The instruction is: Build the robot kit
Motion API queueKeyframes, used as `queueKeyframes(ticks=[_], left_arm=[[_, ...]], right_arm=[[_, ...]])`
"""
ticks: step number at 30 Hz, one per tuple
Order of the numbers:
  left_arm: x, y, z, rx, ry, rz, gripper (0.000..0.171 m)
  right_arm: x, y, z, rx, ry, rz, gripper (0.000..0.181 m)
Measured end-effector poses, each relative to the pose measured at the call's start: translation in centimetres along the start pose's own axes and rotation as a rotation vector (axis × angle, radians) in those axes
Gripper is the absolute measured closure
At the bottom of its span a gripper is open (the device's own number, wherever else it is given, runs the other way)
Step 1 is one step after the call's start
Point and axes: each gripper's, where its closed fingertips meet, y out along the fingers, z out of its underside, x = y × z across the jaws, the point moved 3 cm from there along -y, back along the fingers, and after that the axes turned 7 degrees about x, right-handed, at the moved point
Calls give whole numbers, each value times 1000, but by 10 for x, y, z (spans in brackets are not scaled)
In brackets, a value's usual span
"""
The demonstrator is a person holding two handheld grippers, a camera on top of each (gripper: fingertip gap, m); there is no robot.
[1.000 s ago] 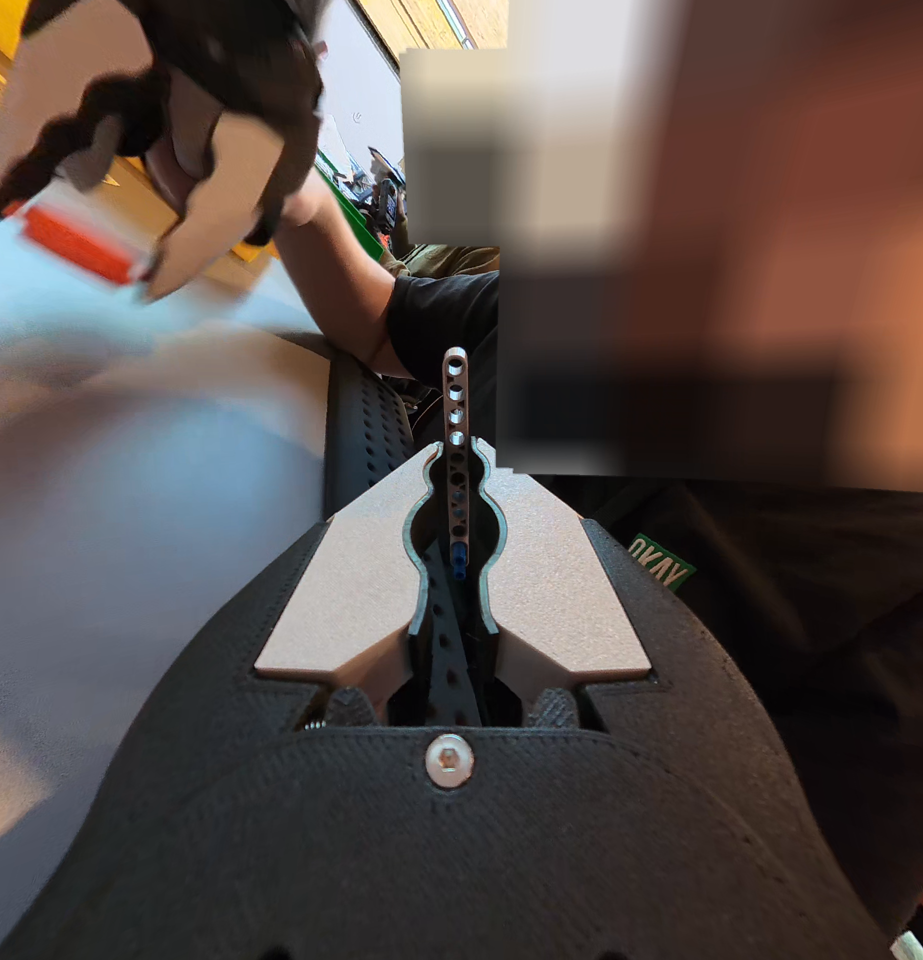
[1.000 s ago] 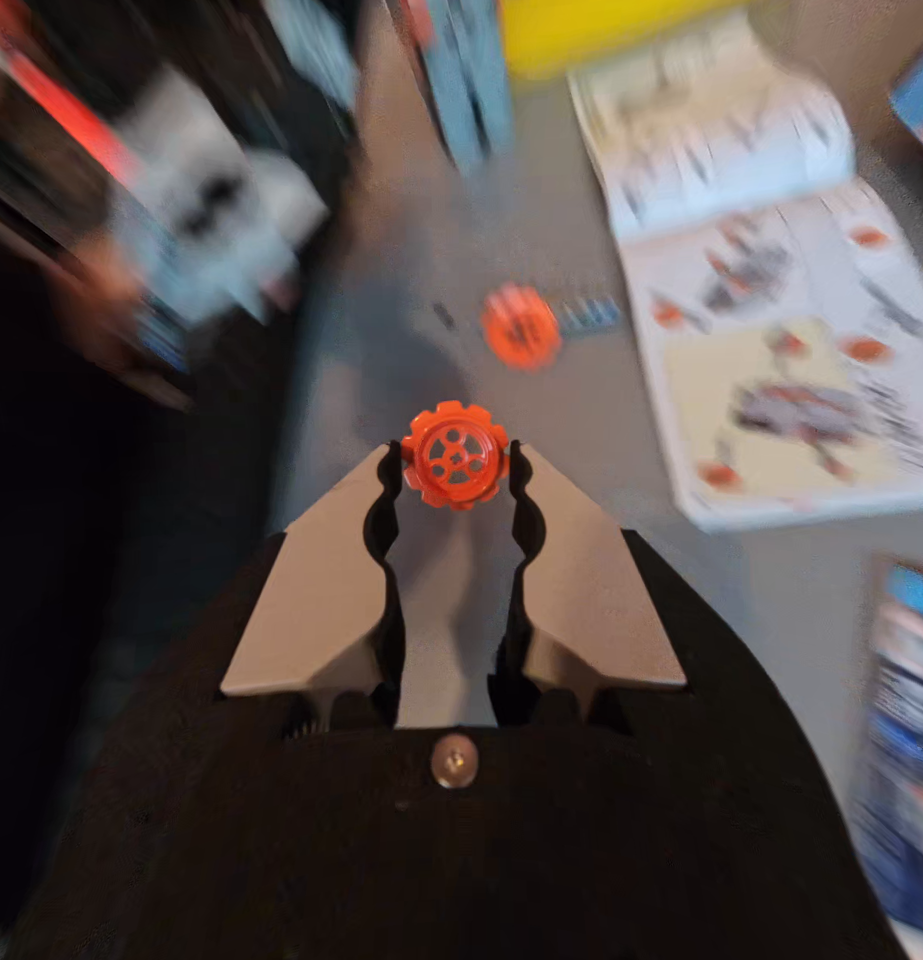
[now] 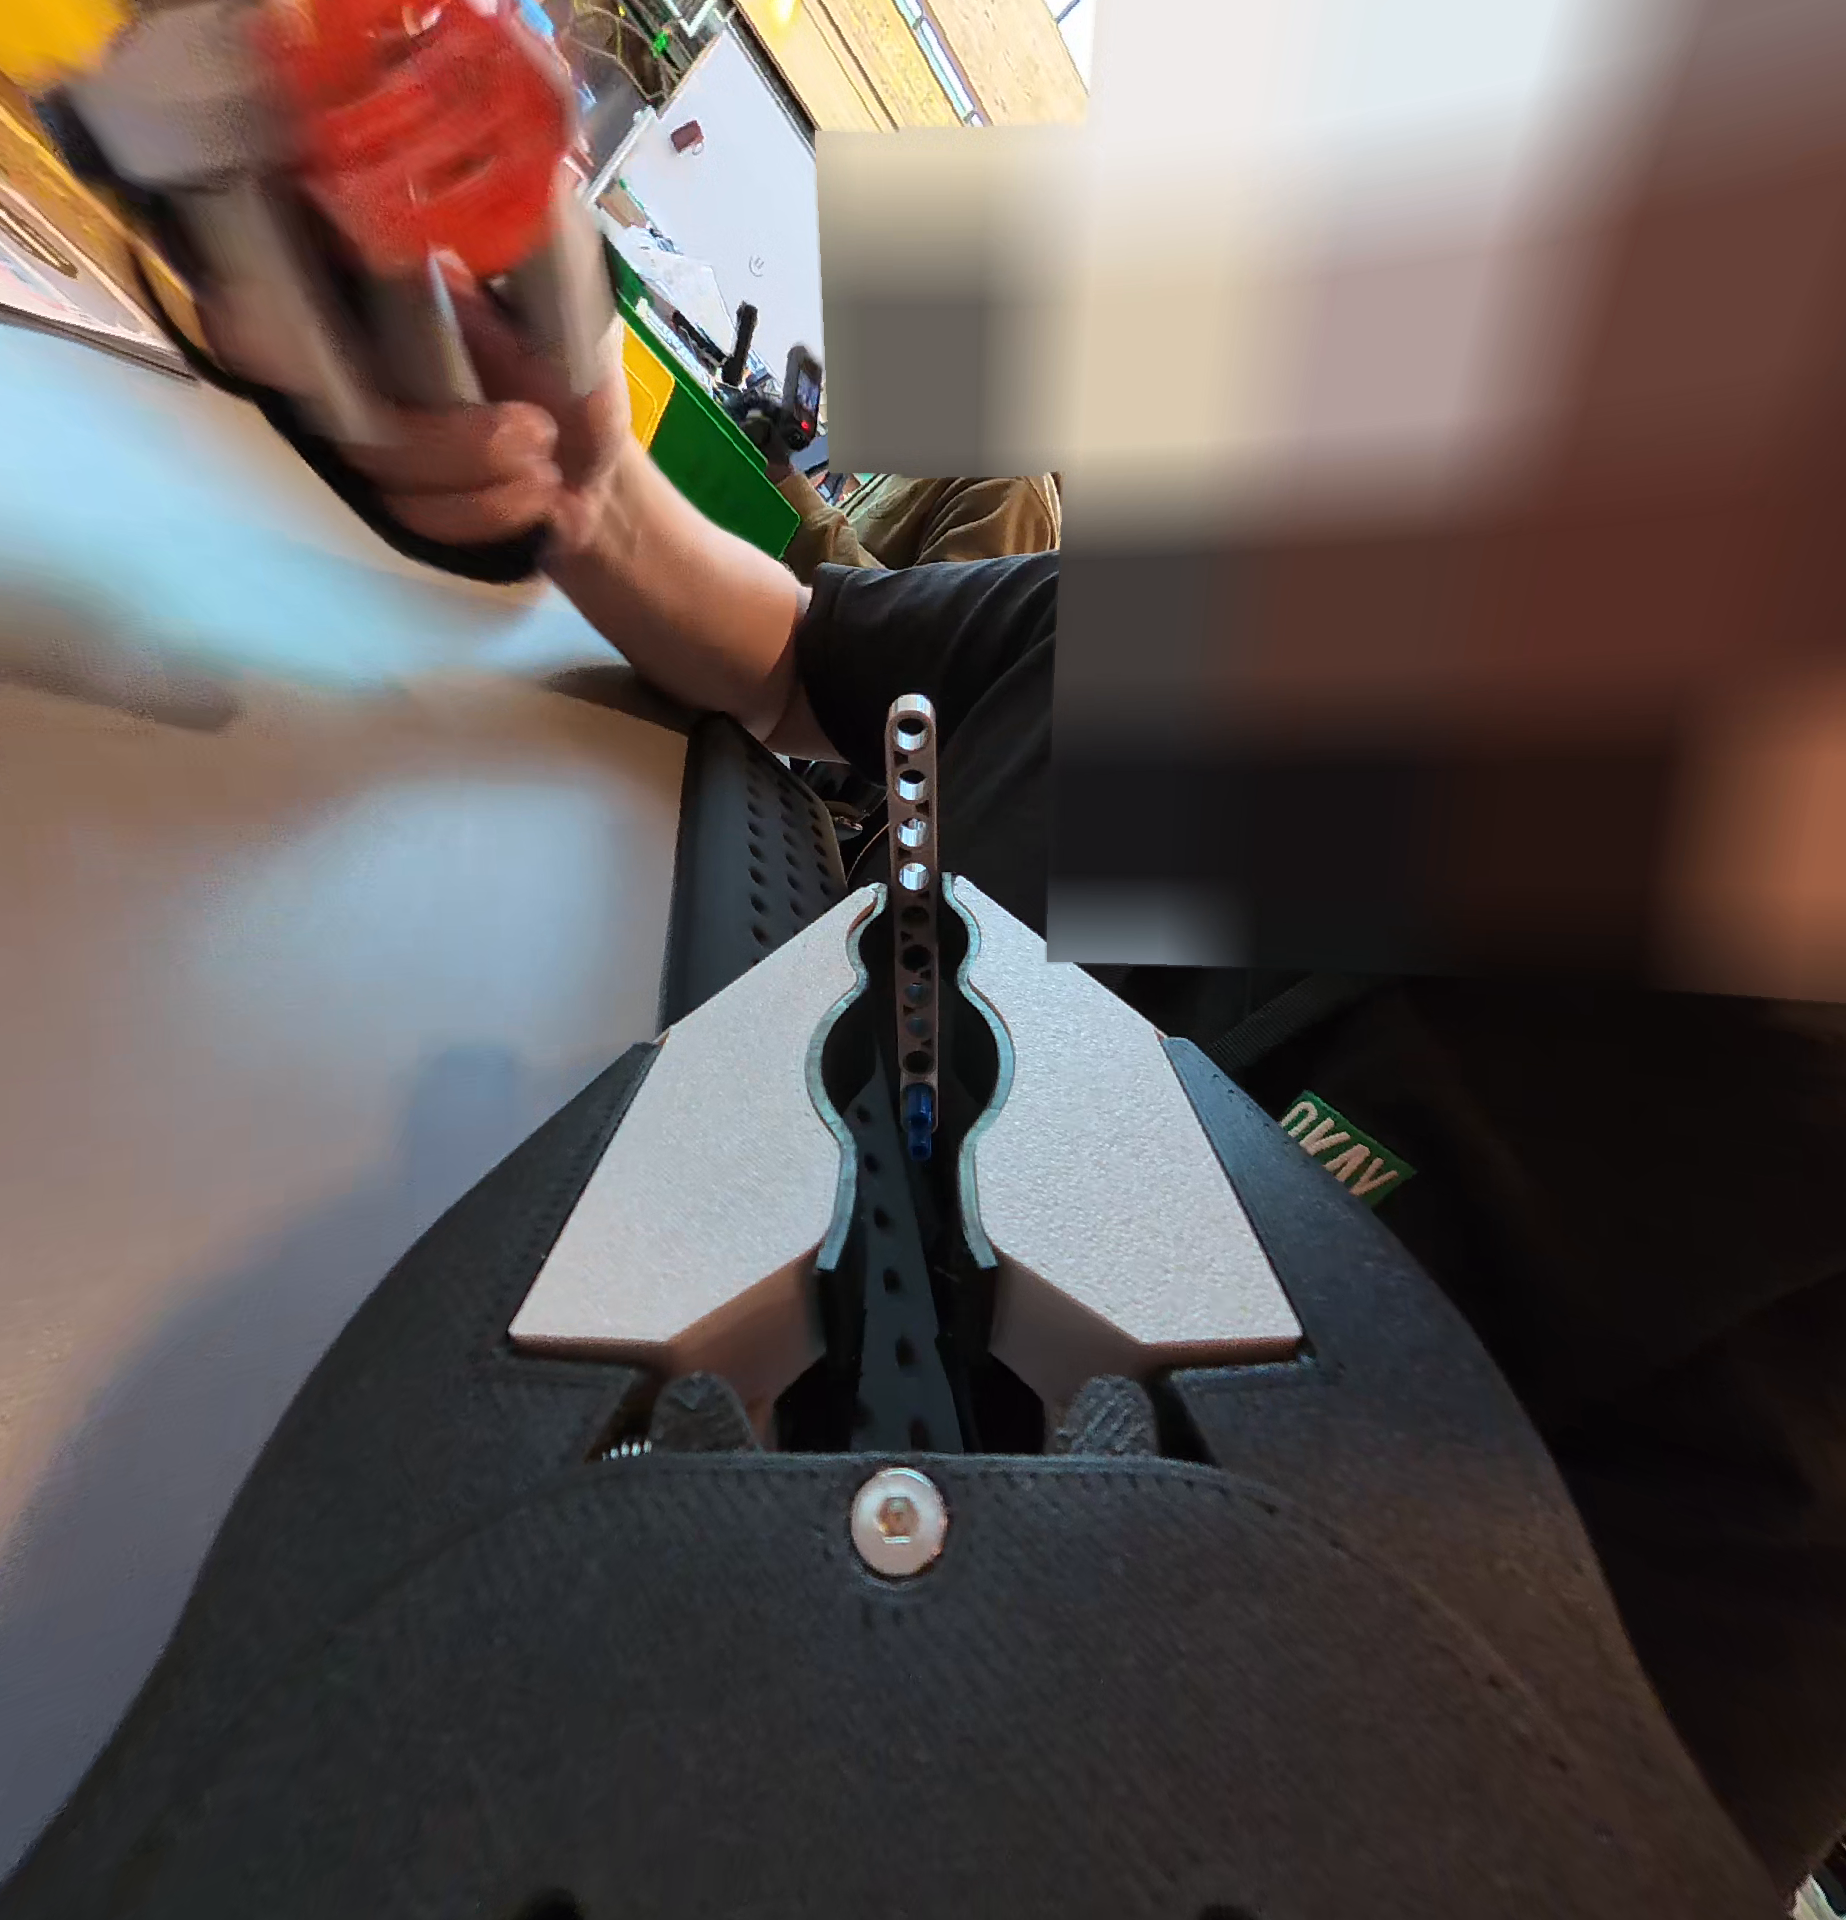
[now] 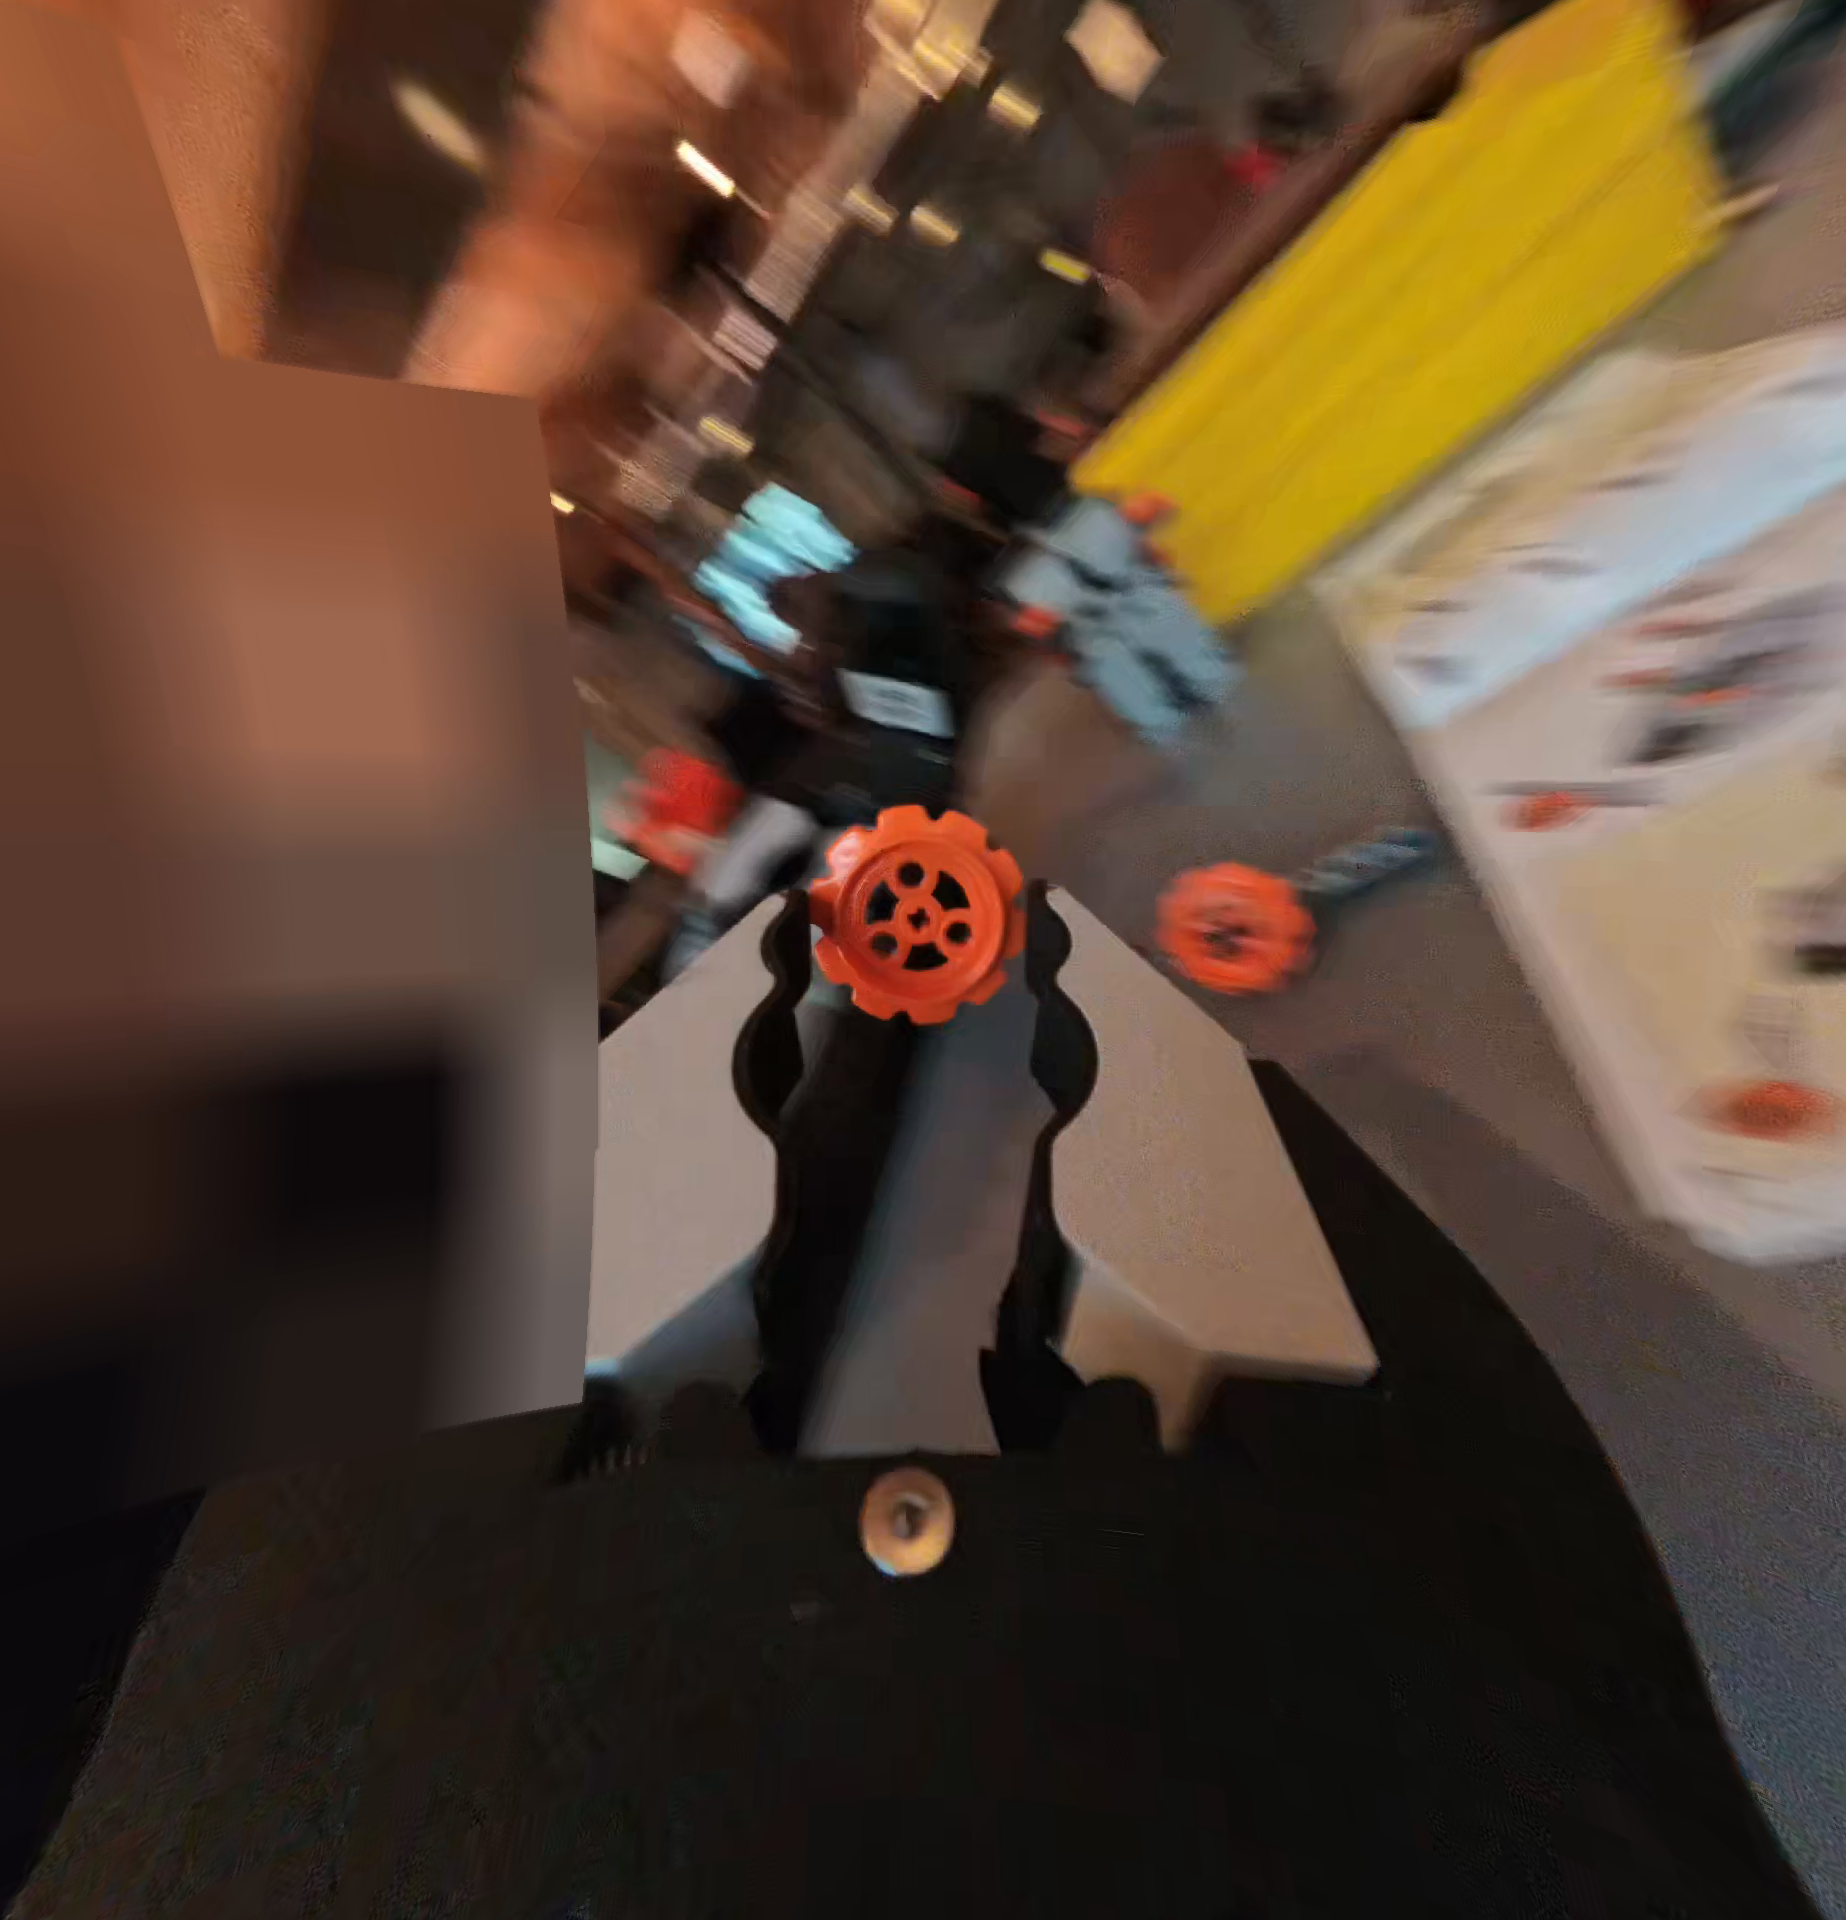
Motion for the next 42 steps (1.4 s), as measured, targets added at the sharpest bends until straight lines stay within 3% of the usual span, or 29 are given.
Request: queueKeyframes(ticks=[1,2,5,7,9,19,29,34,38,42], left_arm=[[0,0,0,1,-1,-1,167],[0,0,1,2,-1,0,167],[1,2,1,12,-6,-3,167],[3,2,2,16,-15,-3,167],[4,2,2,16,-24,-6,166],[8,-1,1,-2,-36,-23,167],[10,-1,1,0,-40,-32,167],[10,-1,1,2,-45,-28,167],[10,0,2,8,-46,-27,167],[12,0,1,6,-60,-24,167]], right_arm=[[-14,-6,2,107,-176,260,141],[-19,-13,0,210,-361,465,141],[-17,-24,-1,526,-783,857,140],[-18,-26,9,690,-927,974,140],[-23,-26,20,791,-946,1007,140],[-34,-27,38,854,-820,914,140],[-50,-29,69,1044,-746,863,140],[-52,-28,72,1047,-743,845,140],[-44,-19,86,1016,-571,670,140],[-46,-20,86,1001,-562,656,140]])
